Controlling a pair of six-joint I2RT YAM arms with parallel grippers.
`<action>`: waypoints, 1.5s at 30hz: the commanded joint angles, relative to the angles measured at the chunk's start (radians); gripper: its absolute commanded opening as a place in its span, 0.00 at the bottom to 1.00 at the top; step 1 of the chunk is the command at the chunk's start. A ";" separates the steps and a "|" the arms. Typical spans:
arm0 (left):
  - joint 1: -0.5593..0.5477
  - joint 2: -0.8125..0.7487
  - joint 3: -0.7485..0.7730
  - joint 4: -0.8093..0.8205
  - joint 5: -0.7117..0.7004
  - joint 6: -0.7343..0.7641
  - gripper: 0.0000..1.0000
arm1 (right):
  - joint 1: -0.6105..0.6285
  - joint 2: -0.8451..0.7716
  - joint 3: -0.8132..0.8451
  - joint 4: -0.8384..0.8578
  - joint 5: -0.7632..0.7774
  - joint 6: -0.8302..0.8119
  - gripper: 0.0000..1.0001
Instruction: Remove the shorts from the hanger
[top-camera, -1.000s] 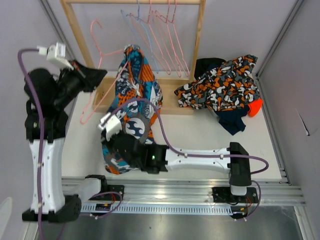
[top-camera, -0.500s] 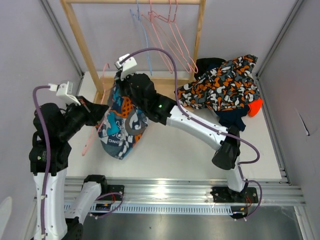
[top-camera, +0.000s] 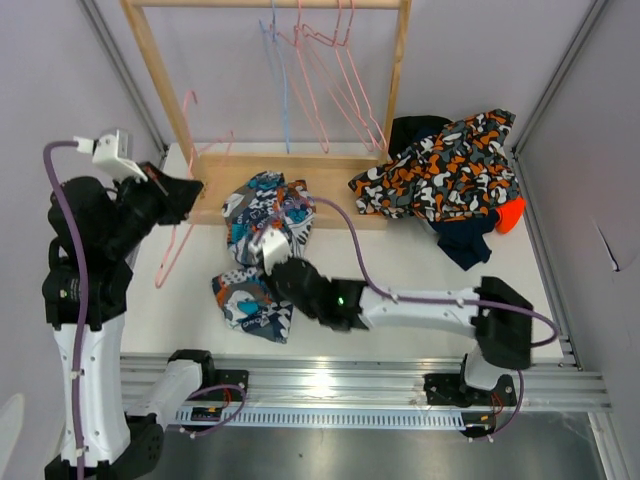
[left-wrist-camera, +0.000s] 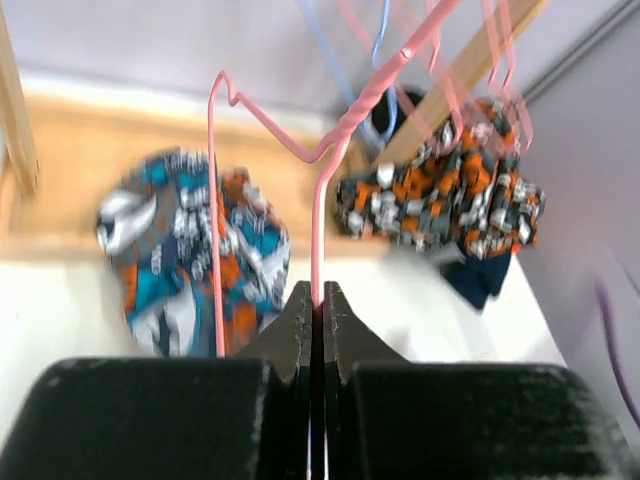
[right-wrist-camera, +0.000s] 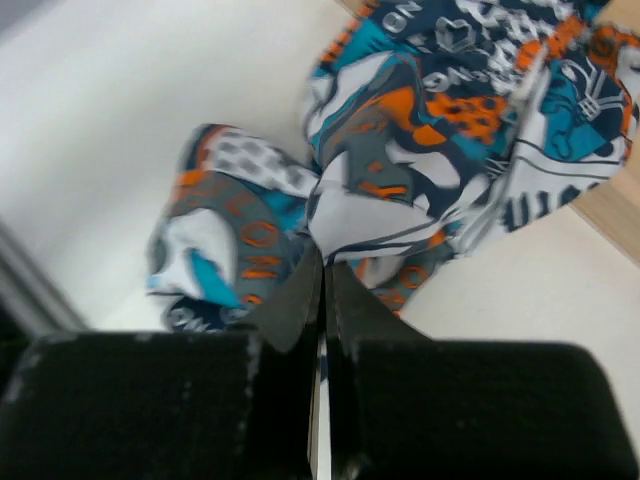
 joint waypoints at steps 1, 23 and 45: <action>-0.004 0.119 0.076 0.156 -0.030 0.001 0.00 | 0.156 -0.210 -0.134 0.170 0.160 0.092 0.00; -0.019 0.992 0.897 0.509 0.007 -0.188 0.00 | 0.357 -0.449 -0.469 0.043 0.400 0.286 0.00; -0.058 0.940 0.618 0.485 0.019 -0.140 0.00 | -0.741 -0.414 0.473 -0.302 -0.104 -0.178 0.00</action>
